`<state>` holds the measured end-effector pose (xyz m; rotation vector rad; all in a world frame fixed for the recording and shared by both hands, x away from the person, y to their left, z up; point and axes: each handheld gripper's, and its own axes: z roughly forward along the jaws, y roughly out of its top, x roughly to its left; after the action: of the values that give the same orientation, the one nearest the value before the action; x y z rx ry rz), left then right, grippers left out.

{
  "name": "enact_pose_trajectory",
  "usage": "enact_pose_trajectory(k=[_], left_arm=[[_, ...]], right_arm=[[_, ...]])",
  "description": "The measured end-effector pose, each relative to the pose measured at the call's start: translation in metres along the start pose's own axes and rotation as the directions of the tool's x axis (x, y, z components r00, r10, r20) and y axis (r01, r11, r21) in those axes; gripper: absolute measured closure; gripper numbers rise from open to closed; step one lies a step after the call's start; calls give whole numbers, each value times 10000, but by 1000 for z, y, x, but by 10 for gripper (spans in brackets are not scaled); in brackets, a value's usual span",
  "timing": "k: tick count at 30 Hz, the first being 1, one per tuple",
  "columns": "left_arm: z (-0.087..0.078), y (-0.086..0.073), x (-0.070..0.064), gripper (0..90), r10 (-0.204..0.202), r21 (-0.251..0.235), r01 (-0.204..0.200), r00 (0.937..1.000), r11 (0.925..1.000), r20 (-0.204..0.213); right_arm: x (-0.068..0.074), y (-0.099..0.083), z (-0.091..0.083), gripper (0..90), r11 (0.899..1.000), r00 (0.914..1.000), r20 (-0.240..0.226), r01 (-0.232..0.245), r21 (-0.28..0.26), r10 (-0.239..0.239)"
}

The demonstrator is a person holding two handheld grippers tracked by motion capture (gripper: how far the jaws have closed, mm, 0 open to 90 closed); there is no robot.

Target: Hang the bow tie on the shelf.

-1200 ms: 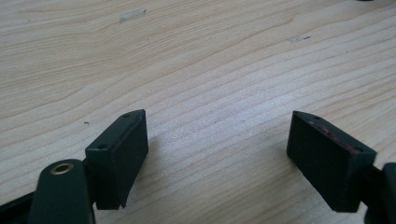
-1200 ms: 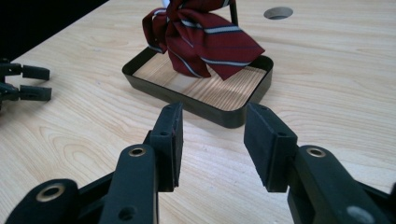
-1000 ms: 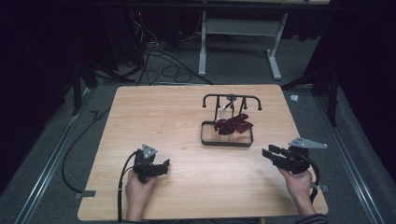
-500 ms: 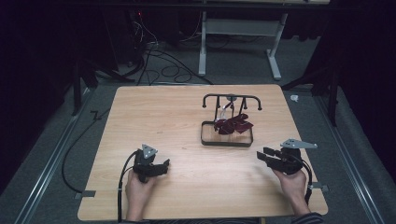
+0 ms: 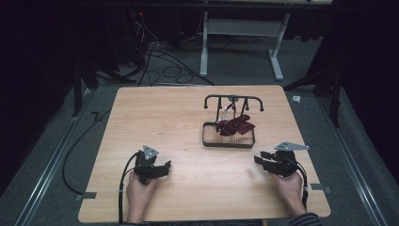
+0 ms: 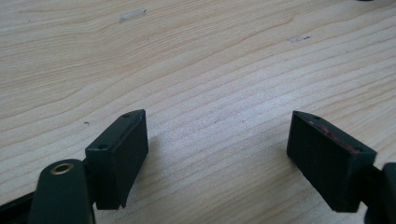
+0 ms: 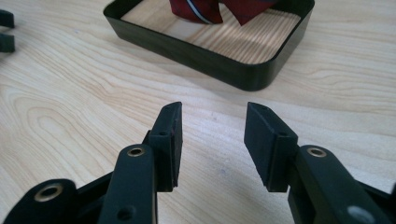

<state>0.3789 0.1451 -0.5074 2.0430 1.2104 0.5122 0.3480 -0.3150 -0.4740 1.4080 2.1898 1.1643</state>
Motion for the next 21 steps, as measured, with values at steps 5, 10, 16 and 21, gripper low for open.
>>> enact_pose_trajectory(k=[5,10,16,21], left_arm=[[0,0,0,209,-2,0,2,10000,10000,-1],[0,0,0,209,-2,0,2,10000,10000,-1],[0,0,0,210,-2,0,2,10000,10000,0],[0,0,0,209,0,2,0,10000,10000,-1]], right_arm=[[0,-3,6,581,9999,9999,110,14,153,-16],[0,-6,11,577,9996,9998,215,29,271,-35],[0,-8,16,573,9991,9991,387,155,399,-170],[1,-9,21,569,9985,9984,513,232,503,-258]])
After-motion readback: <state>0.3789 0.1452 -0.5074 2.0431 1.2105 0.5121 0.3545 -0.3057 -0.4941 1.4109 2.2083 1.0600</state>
